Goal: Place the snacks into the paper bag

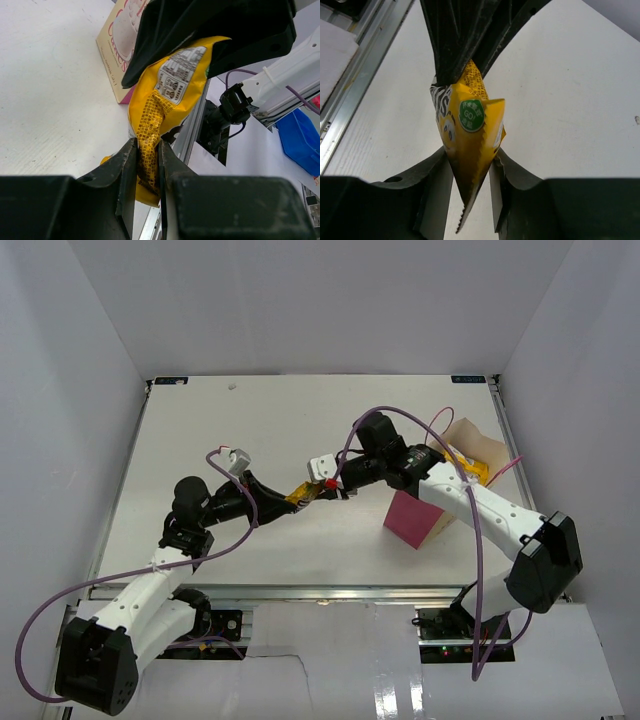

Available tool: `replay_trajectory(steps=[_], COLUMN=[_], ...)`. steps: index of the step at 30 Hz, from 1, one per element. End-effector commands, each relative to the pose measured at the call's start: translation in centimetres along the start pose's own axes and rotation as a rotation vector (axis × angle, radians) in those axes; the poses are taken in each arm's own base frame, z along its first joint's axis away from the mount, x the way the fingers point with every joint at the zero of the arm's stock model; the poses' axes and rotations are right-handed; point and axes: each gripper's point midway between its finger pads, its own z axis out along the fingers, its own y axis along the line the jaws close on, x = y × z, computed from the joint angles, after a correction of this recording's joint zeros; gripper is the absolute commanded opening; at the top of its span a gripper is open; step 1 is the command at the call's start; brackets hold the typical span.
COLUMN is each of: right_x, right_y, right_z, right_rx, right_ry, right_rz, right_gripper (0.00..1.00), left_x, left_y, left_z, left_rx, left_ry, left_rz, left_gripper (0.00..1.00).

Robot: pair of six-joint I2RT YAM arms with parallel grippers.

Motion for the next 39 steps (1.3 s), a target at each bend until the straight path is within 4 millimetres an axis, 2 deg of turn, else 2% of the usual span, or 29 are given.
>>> replay_trajectory(steps=[1,3,5,10,15,16,18,20,22,23,24,25,26,28,29,31,32,34,35,37,38,39], right_x=[-4.8,-5.8,-6.3,-6.8,-6.5,-6.4,-6.4,-6.4,-6.5,-6.8,-7.0,-7.4,-8.4,-9.6,-10.6,-11.4,-11.5,-11.6,-11.7,-10.7,-11.4,-11.0], right_y=[0.8,1.3,1.3,1.4,1.6,1.7,1.6,1.2,0.4,-0.1,-0.5,-0.8,-1.8,-2.4,-3.1,-3.5,-3.7,-4.0,-4.0,-4.3,-3.6,-3.4], right_z=[-1.6,-2.1,-2.3,-2.4,-1.9,-1.8,-1.8,-1.9,-2.3,-3.0,-3.5,-4.2,-6.0,-8.1,-10.5,-12.7,-14.9,-17.3,-19.6,-22.4,-23.5,-24.3], right_rx=[-0.042,-0.051,-0.046,-0.052,-0.062,-0.062,-0.056,-0.038,0.0,0.024,0.042,0.058,0.097,0.129,0.184,0.228,0.286,0.36,0.434,0.542,0.583,0.618], right_ry=[-0.118,-0.147,-0.16,-0.181,-0.181,-0.178,-0.175,-0.165,-0.146,-0.143,-0.144,-0.149,-0.17,-0.2,-0.205,-0.205,-0.187,-0.16,-0.133,-0.071,-0.055,-0.027], right_rz=[-0.079,-0.089,-0.077,-0.068,-0.045,-0.041,-0.037,-0.038,-0.044,-0.051,-0.049,-0.031,-0.042,-0.043,-0.054,-0.065,-0.067,-0.077,-0.088,-0.07,-0.087,-0.073], right_gripper=[0.38,0.43,0.6,0.61,0.36,0.28,0.22,0.17,0.13,0.12,0.11,0.1,0.1,0.09,0.09,0.09,0.09,0.09,0.08,0.08,0.08,0.08], left_x=[-1.2,-1.0,-1.0,-1.1,-1.5,-1.7,-2.0,-2.5,-3.3,-3.7,-4.1,-4.4,-5.4,-6.2,-6.7,-7.2,-7.7,-7.6,-7.4,-7.6,-7.6,-7.8], left_y=[-0.5,-0.3,-0.3,-0.2,-0.6,-0.8,-1.0,-1.3,-1.1,-1.3,-1.4,-1.5,-1.6,-1.7,-1.5,-1.3,-1.3,-0.6,-0.3,0.4,0.5,0.7], left_z=[0.1,0.3,0.4,0.5,0.5,0.4,0.3,0.2,0.2,0.1,0.0,-0.1,-0.3,-0.5,-0.6,-0.7,-0.7,-0.7,-0.7,-0.7,-0.7,-0.7], left_rx=[0.004,0.009,0.014,0.017,0.026,0.027,0.026,0.022,-0.007,-0.011,-0.018,-0.025,-0.046,-0.063,-0.085,-0.105,-0.119,-0.148,-0.158,-0.191,-0.198,-0.207], left_ry=[-0.032,-0.019,-0.013,-0.012,-0.018,-0.026,-0.035,-0.052,-0.084,-0.1,-0.116,-0.128,-0.163,-0.19,-0.205,-0.21,-0.22,-0.208,-0.2,-0.206,-0.206,-0.211], left_rz=[0.024,0.016,0.014,0.015,0.018,0.023,0.025,0.028,0.016,0.024,0.029,0.034,0.053,0.082,0.089,0.126,0.137,0.146,0.142,0.147,0.145,0.149], left_gripper=[0.07,0.07,0.06,0.06,0.06,0.06,0.09,0.22,0.45,0.6,0.68,0.78,0.98,0.98,0.98,0.98,0.98,0.98,0.98,0.98,0.98,0.98])
